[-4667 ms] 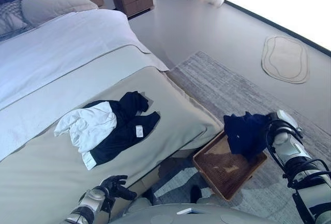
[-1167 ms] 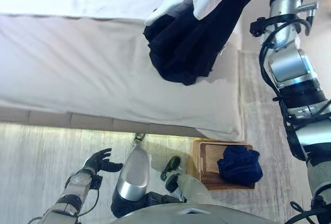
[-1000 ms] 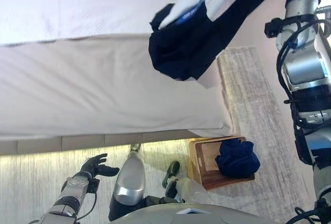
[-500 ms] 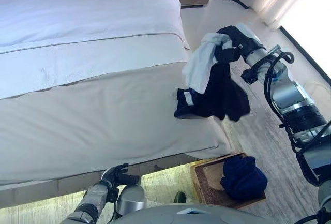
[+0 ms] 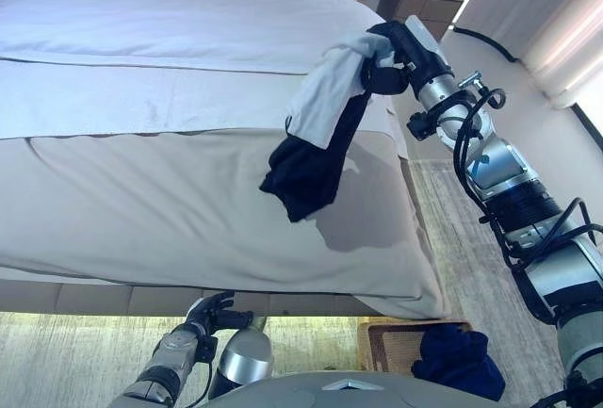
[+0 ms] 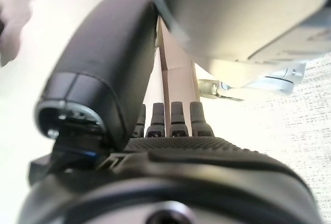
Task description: Pick up the clothes from the bed and place them into the basket
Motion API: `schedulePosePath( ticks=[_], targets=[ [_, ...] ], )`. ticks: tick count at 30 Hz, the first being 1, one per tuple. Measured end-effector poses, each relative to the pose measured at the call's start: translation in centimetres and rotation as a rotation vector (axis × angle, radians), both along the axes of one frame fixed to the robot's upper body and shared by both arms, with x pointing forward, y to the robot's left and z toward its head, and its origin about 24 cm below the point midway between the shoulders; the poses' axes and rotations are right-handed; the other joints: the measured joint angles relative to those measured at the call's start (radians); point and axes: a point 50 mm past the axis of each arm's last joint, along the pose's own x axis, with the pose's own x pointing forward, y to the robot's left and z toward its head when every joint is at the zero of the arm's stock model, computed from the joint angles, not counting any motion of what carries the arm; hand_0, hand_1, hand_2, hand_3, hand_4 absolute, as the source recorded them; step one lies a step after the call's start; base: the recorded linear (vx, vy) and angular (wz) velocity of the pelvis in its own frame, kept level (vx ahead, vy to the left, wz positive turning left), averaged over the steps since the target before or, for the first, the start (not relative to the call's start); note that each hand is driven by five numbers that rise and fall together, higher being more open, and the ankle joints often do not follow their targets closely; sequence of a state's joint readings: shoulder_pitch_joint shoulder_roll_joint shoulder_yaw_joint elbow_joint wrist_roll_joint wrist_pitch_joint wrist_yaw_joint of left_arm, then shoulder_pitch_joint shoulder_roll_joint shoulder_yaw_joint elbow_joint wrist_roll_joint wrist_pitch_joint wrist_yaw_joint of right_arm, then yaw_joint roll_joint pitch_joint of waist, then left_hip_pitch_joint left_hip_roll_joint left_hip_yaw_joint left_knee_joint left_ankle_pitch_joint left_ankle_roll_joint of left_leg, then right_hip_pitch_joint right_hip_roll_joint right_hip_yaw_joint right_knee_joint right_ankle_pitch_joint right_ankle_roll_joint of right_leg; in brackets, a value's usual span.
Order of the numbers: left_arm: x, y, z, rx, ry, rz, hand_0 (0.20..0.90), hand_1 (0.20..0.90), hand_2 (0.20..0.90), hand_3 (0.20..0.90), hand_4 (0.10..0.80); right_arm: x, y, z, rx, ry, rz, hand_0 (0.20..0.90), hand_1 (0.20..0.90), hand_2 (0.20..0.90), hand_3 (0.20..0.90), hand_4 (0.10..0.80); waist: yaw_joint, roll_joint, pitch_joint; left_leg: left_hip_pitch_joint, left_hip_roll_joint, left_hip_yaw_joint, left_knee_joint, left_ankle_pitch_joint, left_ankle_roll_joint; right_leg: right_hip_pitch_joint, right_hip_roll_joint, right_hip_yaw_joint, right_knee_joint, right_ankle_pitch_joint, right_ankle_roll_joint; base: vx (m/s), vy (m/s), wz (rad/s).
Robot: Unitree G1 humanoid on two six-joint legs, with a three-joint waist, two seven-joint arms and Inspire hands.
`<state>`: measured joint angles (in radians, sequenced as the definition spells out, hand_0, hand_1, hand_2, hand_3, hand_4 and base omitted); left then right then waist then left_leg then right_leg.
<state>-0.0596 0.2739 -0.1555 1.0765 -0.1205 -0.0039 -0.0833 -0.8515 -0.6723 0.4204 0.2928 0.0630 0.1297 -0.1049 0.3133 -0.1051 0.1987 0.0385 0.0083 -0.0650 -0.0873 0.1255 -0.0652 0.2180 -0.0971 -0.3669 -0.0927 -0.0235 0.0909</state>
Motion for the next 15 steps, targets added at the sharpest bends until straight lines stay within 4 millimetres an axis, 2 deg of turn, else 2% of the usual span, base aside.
schedulePosePath(
  ticks=[5,7,10,11,15],
  targets=[
    [-1.1,1.3,-0.1,0.034,0.038,0.008,0.9,0.9,0.9,0.9,0.8,0.2,-0.2,0.3,-0.013,0.012,-0.044,0.3,0.3,0.3,0.2,0.1,0.0,0.005,-0.01,0.0,-0.009,-0.011,0.0,0.004,0.004,0.005,-0.007,-0.005,0.0,-0.001,0.001,-0.014,0.033,0.06],
    [-2.3,1.8,-0.4,0.047,0.078,0.016,0.9,0.9,0.9,0.9,0.8,0.5,-0.6,0.0,-0.066,0.072,-0.055,0.3,0.3,0.3,0.2,0.1,-0.006,0.007,-0.012,0.0,-0.012,-0.011,0.0,0.008,0.005,0.01,-0.01,-0.006,0.0,0.0,0.001,-0.006,0.009,0.03],
    [-3.2,2.4,-0.6,0.061,0.123,0.026,0.9,0.9,0.9,0.9,0.8,1.0,-2.2,-1.5,-0.142,0.22,-0.095,0.3,0.3,0.3,0.2,0.1,-0.007,0.007,-0.012,0.0,-0.014,-0.021,0.0,0.009,0.005,0.015,-0.01,-0.017,0.0,-0.002,0.004,-0.003,0.012,0.1],
    [-3.8,2.5,-0.7,0.065,0.142,0.031,0.9,0.9,0.9,0.9,0.8,1.2,-2.6,-2.5,-0.174,0.284,-0.101,0.9,0.9,0.9,0.9,0.8,-0.008,0.007,-0.012,0.0,-0.013,-0.023,0.0,0.01,0.005,0.015,-0.009,-0.019,0.0,-0.003,0.005,0.0,0.014,0.05],
    [-5.0,2.7,-1.0,0.069,0.185,0.043,0.9,0.9,0.9,0.9,0.8,1.3,-2.9,-4.8,-0.259,0.461,-0.076,0.9,0.9,0.9,0.9,0.8,-0.019,0.007,-0.012,-0.003,-0.011,-0.034,0.0,0.013,0.0,0.016,-0.004,-0.027,0.0,-0.005,0.007,-0.003,0.021,0.06]
  ],
)
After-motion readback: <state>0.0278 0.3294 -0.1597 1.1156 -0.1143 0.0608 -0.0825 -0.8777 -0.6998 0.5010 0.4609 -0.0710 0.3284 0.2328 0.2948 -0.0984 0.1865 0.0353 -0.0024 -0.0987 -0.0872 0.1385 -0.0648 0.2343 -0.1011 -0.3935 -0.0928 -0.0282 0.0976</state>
